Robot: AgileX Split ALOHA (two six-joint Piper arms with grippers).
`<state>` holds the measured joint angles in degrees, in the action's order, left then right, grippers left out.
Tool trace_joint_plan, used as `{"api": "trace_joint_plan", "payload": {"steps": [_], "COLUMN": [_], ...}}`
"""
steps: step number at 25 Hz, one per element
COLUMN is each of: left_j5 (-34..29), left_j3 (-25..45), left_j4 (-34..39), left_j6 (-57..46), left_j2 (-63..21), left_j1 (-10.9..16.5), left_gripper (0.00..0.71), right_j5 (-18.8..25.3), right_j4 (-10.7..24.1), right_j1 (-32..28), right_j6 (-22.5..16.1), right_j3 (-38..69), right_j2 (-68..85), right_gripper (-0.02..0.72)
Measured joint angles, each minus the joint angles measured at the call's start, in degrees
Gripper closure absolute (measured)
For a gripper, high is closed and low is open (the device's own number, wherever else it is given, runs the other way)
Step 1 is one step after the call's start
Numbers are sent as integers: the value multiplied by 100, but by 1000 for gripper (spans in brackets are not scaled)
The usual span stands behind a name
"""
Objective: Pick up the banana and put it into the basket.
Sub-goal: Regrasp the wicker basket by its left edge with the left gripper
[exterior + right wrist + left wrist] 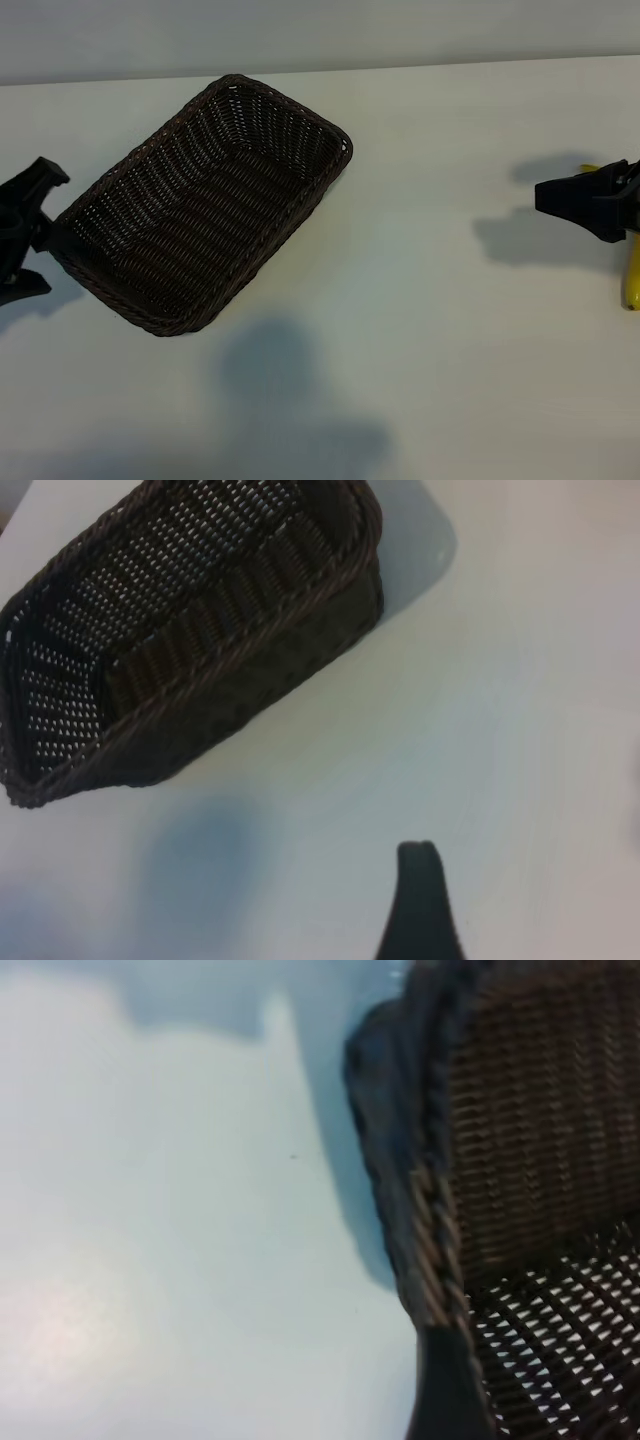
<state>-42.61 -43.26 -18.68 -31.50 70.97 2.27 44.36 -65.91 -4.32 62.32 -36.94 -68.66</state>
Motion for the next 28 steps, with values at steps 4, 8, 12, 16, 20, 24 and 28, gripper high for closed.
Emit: {"api": "trace_joint_plan", "payload": {"steps": [4,8,12,16,20,24,28], "left_j5": [-300,-324,-248,-127,83,209,386], "left_j3": [0,-6,-18,-41,-41,-41,-41], "left_j4": [148,185,-213,-258,-277,-284,-284], "left_j6": [-333,-599,-529,-485,-483,-443,-414], "left_j2": [53,471,928,1175,1300,1416,1490], "left_j1": [0,0,0,0,0,0,0], "left_gripper": [227,227,227,227,227,227,227], "right_j5": [0,0,0,0,0,0,0], "right_j4": [0,0,0,0,0,0,0], "right_j1": [0,0,0,0,0,0,0], "right_j6": [0,0,-17,-98,-152,-164,-164], "right_j3": [0,0,0,0,0,0,0], "right_j2": [0,0,0,0,0,0,0], "right_gripper": [160,160,160,160,160,160,160]}}
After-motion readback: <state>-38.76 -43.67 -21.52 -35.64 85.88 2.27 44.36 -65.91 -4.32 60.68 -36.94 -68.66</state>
